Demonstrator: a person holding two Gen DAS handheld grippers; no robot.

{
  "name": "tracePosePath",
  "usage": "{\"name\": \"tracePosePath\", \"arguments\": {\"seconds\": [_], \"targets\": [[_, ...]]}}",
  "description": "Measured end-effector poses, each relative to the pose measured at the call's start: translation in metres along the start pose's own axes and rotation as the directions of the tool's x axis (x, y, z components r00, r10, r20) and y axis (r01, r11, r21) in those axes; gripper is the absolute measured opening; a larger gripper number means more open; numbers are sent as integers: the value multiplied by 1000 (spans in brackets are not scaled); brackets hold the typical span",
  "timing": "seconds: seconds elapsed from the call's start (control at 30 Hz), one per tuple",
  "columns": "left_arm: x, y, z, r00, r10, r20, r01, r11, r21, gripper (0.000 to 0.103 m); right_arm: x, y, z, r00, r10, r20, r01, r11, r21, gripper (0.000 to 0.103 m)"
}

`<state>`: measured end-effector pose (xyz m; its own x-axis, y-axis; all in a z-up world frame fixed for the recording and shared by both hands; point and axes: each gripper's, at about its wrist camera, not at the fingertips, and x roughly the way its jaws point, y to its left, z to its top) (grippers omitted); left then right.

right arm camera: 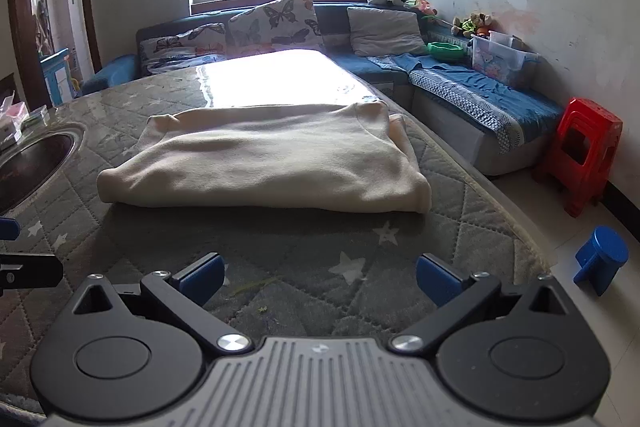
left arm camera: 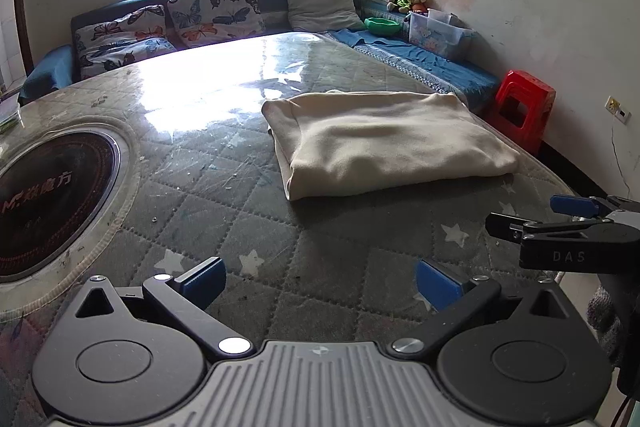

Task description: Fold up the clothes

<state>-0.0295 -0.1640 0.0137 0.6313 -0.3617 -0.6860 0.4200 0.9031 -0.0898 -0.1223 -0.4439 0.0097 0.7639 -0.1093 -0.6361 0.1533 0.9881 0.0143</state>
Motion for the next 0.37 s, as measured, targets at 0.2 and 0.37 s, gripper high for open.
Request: {"name": "tracePosePath", "arguments": {"seconds": [0.2,0.37], "targets": [[-5,-3,-3,1000,2,10,-2,1000,6,103,-5,0,-2,1000,-3,3,3,1000,-3,103],[-9,-6,-5,1000,0,9,0,1000,15,103,-9,0,-5,1000,5,5,-5,1000,3,103]]}}
